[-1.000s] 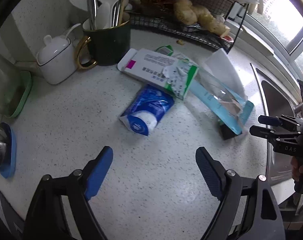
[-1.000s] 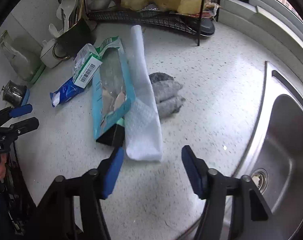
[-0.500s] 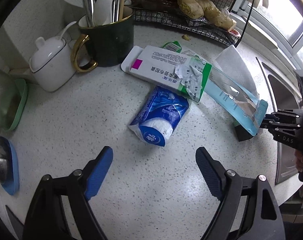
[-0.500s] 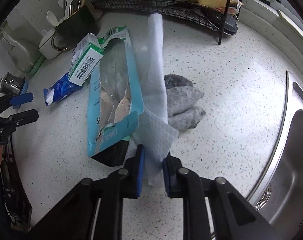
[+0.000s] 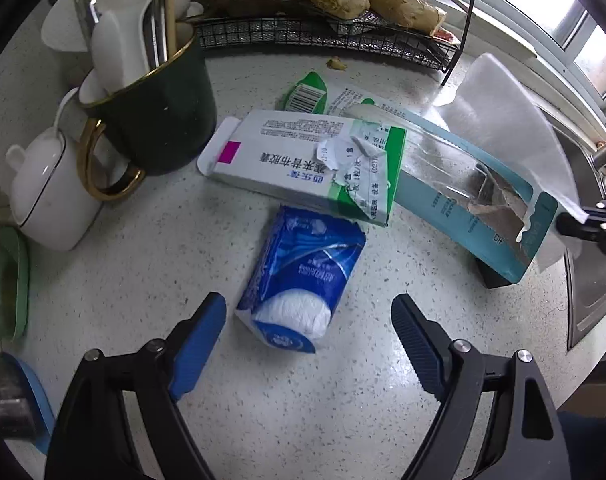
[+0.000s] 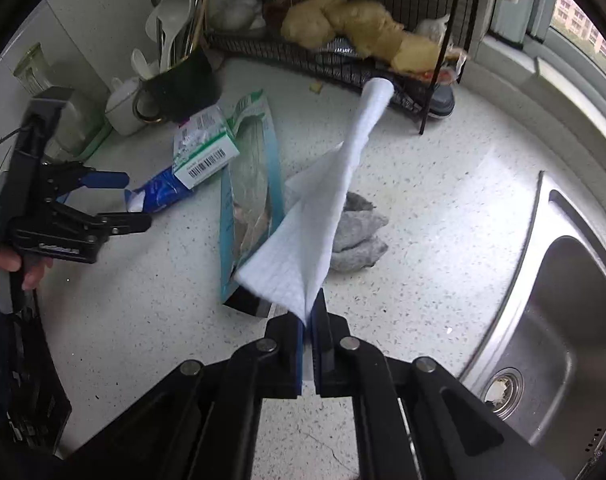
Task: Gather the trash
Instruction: 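Grasp the white cloth with the right tool while the left tool grasps the blue tissue pack, then lift the white cloth and blue tissue pack off the counter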
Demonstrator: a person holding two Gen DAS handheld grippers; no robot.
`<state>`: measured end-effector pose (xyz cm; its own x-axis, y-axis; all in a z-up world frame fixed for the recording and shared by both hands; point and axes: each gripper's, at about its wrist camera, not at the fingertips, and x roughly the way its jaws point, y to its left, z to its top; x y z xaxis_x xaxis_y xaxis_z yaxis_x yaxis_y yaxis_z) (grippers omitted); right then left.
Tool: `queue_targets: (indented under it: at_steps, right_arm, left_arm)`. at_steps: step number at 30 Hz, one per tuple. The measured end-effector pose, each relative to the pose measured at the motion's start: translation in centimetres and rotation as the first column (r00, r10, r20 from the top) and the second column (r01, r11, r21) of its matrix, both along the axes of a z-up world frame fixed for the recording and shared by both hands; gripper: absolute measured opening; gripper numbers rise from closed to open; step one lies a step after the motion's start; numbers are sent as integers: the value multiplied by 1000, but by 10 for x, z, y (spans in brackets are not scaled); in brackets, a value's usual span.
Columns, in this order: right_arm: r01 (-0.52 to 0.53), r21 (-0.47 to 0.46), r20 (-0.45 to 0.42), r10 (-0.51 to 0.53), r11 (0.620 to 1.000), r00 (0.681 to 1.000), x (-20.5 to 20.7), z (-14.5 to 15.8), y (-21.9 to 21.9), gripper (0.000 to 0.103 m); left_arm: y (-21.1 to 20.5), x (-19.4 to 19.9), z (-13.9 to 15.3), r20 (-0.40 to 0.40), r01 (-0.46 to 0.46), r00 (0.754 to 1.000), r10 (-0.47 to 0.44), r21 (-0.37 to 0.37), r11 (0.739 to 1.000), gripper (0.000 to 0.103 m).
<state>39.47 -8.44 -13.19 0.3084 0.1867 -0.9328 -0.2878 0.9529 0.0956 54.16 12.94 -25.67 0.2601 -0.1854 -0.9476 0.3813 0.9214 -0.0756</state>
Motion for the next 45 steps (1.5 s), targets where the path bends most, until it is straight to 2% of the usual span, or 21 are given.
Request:
queue_targets:
  at_steps: [5, 10, 14, 17, 20, 23, 28, 36, 41, 45]
  right_arm:
    - [19, 0, 14, -19, 1000, 1000, -12, 14, -7, 3]
    - [42, 11, 17, -42, 999, 999, -24, 17, -15, 3]
    - [55, 22, 25, -55, 998, 998, -29, 19, -18, 3]
    - [56, 28, 33, -57, 998, 998, -35, 23, -18, 3]
    - [58, 21, 36, -58, 998, 998, -40, 25, -20, 3]
    - [63, 16, 36, -64, 998, 997, -42, 26, -22, 3]
    - [73, 18, 36, -74, 997, 997, -45, 27, -24, 3]
    - [60, 21, 52, -61, 998, 997, -53, 33, -22, 3]
    - [51, 31, 63, -53, 998, 997, -63, 38, -21, 3]
    - [32, 26, 66, -34, 999, 997, -77, 42, -22, 3]
  left_arm:
    - [-4, 11, -10, -13, 30, 999, -30, -3, 1000, 83]
    - [-8, 21, -19, -17, 56, 998, -55, 26, 998, 83]
    - [-10, 29, -25, -27, 52, 998, -51, 35, 998, 67]
    - [-9, 36, -25, -21, 35, 999, -34, 29, 999, 64]
    - [-8, 38, -24, -16, 20, 1000, -19, 17, 1000, 47]
    - [-12, 41, -21, -21, 23, 1000, -23, 12, 1000, 42]
    - [-17, 31, -16, -20, 38, 999, -38, 19, 999, 35]
    - [-30, 9, 11, 10, 29, 1000, -29, -29, 999, 34]
    - [-49, -16, 30, 41, 43, 998, -41, -36, 998, 34]
    - [-65, -53, 39, 53, 51, 997, -49, -38, 998, 34]
